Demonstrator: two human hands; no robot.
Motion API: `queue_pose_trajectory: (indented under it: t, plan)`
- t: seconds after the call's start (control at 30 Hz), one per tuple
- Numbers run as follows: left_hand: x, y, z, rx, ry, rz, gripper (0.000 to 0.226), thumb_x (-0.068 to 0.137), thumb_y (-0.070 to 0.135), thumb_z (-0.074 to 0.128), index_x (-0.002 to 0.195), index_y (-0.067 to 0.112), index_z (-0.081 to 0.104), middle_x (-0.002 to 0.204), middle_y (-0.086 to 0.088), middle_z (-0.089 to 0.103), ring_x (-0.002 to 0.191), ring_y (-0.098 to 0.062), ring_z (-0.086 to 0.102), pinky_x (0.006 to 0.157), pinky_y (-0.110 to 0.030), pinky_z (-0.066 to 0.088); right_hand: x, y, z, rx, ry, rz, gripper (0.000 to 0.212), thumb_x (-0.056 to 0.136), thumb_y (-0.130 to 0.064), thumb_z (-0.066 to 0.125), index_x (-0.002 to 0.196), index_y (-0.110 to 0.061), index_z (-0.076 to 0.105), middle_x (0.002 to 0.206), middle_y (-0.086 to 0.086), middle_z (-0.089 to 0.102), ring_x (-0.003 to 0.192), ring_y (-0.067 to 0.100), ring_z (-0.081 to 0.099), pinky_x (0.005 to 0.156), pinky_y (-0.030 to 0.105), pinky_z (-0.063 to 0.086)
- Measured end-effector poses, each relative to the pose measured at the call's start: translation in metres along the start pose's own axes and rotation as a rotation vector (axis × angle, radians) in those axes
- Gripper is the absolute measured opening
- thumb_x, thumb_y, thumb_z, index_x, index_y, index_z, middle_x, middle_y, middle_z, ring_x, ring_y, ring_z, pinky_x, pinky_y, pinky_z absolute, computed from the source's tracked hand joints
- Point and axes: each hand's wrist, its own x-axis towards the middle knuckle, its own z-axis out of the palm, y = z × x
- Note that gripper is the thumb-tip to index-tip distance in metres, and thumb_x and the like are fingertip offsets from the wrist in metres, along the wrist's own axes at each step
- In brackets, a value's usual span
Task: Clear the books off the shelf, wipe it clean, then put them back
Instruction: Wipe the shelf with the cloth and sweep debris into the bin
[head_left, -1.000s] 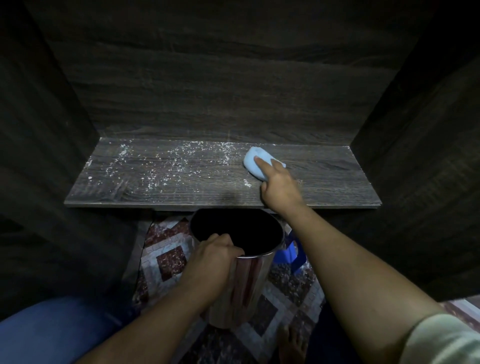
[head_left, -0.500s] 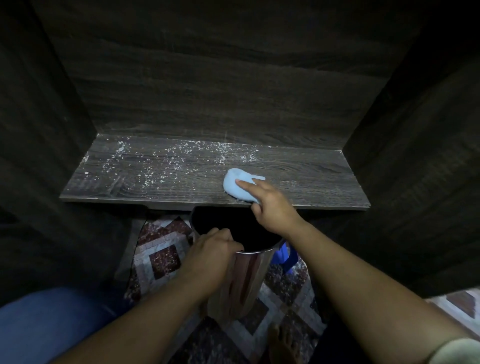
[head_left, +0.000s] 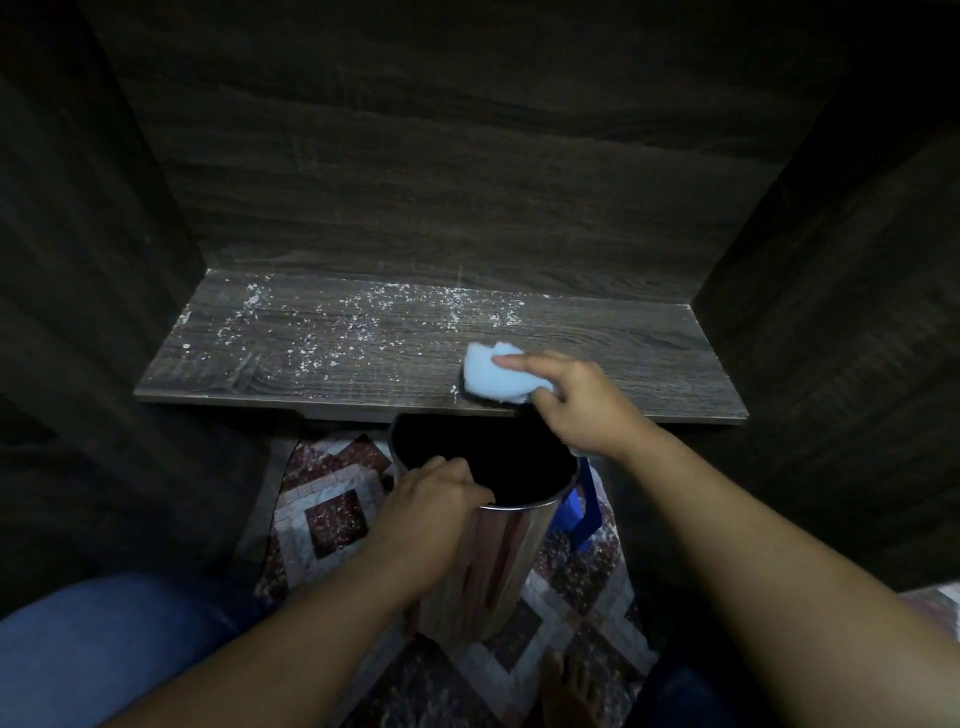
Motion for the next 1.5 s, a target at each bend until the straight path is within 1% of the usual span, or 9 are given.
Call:
queue_pose_trajectory:
  t: [0.13, 0.27, 0.47, 0.77, 0.97, 1.23, 1.3, 1.4, 1.5]
  plan:
    - [-0.002, -0.002, 0.0, -0.005, 0.001, -0.01, 0.028, 0.077, 0.014, 0.071, 0.1, 0.029, 0.074, 0.083, 0.003, 0.055, 0.083, -0.02, 0.052, 0.066, -0.031, 0.047, 0.007, 0.009, 0.011, -0.067, 0.225, 0.067, 0.062, 0.082, 0.007, 0.049, 0.137, -0.021, 0.053, 0.136, 0.013, 0.051, 0.126, 0.025, 0.047, 0.107, 0.015, 0.028]
    - [-0.003, -0.005, -0.001, -0.006, 0.023, 0.003, 0.025, 0.072, 0.017, 0.067, 0.092, 0.026, 0.076, 0.077, 0.002, 0.055, 0.075, -0.022, 0.055, 0.059, -0.029, 0.045, 0.017, 0.022, 0.039, -0.132, 0.19, 0.18, 0.063, 0.087, 0.004, 0.05, 0.146, -0.015, 0.04, 0.143, 0.025, 0.04, 0.134, 0.037, 0.037, 0.112, 0.035, 0.027]
    - [-0.005, -0.009, -0.001, 0.013, 0.013, -0.002, 0.022, 0.068, 0.024, 0.066, 0.087, 0.03, 0.075, 0.074, 0.005, 0.054, 0.072, -0.02, 0.054, 0.056, -0.026, 0.042, 0.029, 0.008, 0.055, -0.142, -0.027, 0.108, 0.066, 0.089, -0.003, 0.049, 0.15, -0.016, 0.029, 0.146, 0.025, 0.035, 0.14, 0.035, 0.027, 0.113, 0.028, 0.018]
    - [-0.005, -0.007, -0.003, 0.023, 0.003, -0.021, 0.027, 0.074, 0.028, 0.058, 0.094, 0.029, 0.075, 0.08, 0.003, 0.058, 0.079, -0.021, 0.056, 0.063, -0.028, 0.045, 0.017, -0.006, 0.027, -0.13, -0.209, 0.02, 0.061, 0.087, 0.003, 0.049, 0.142, -0.023, 0.047, 0.145, 0.009, 0.045, 0.135, 0.023, 0.038, 0.101, 0.01, 0.019]
    - [-0.002, -0.002, -0.004, 0.008, -0.003, -0.013, 0.026, 0.073, 0.024, 0.062, 0.094, 0.029, 0.076, 0.081, 0.002, 0.058, 0.08, -0.022, 0.056, 0.065, -0.023, 0.037, 0.007, -0.023, -0.003, -0.175, -0.353, 0.086, 0.057, 0.089, -0.002, 0.049, 0.138, -0.032, 0.051, 0.148, -0.003, 0.044, 0.132, 0.017, 0.043, 0.093, 0.012, 0.028]
    - [0.0, 0.0, -0.002, 0.01, -0.074, -0.022, 0.027, 0.087, 0.026, 0.061, 0.111, 0.037, 0.068, 0.095, 0.007, 0.053, 0.096, -0.017, 0.05, 0.073, -0.025, 0.037, 0.001, -0.039, -0.006, -0.113, 0.326, -0.061, 0.041, 0.076, 0.0, 0.059, 0.116, -0.009, 0.052, 0.119, 0.01, 0.05, 0.111, 0.024, 0.048, 0.089, 0.033, 0.04]
    - [0.002, 0.001, -0.003, 0.012, -0.065, -0.017, 0.027, 0.083, 0.025, 0.064, 0.107, 0.034, 0.07, 0.092, 0.004, 0.055, 0.093, -0.019, 0.051, 0.072, -0.025, 0.037, -0.002, -0.036, 0.004, -0.178, 0.272, -0.059, 0.039, 0.076, -0.001, 0.06, 0.113, -0.008, 0.052, 0.117, 0.012, 0.049, 0.109, 0.026, 0.046, 0.086, 0.032, 0.038]
    - [0.003, 0.001, -0.003, 0.027, -0.071, -0.024, 0.029, 0.08, 0.03, 0.058, 0.106, 0.032, 0.072, 0.091, 0.001, 0.056, 0.092, -0.022, 0.052, 0.072, -0.027, 0.04, -0.005, -0.024, 0.018, -0.327, -0.09, 0.017, 0.034, 0.079, -0.006, 0.059, 0.112, -0.011, 0.051, 0.114, 0.011, 0.05, 0.105, 0.031, 0.05, 0.079, 0.034, 0.041]
    - [0.002, -0.001, -0.003, 0.012, -0.079, -0.039, 0.035, 0.079, 0.03, 0.05, 0.107, 0.031, 0.072, 0.092, 0.0, 0.056, 0.093, -0.022, 0.052, 0.074, -0.028, 0.042, -0.004, -0.025, 0.016, -0.276, 0.032, 0.003, 0.033, 0.077, -0.008, 0.057, 0.109, -0.013, 0.051, 0.109, 0.009, 0.048, 0.099, 0.03, 0.051, 0.076, 0.037, 0.045]
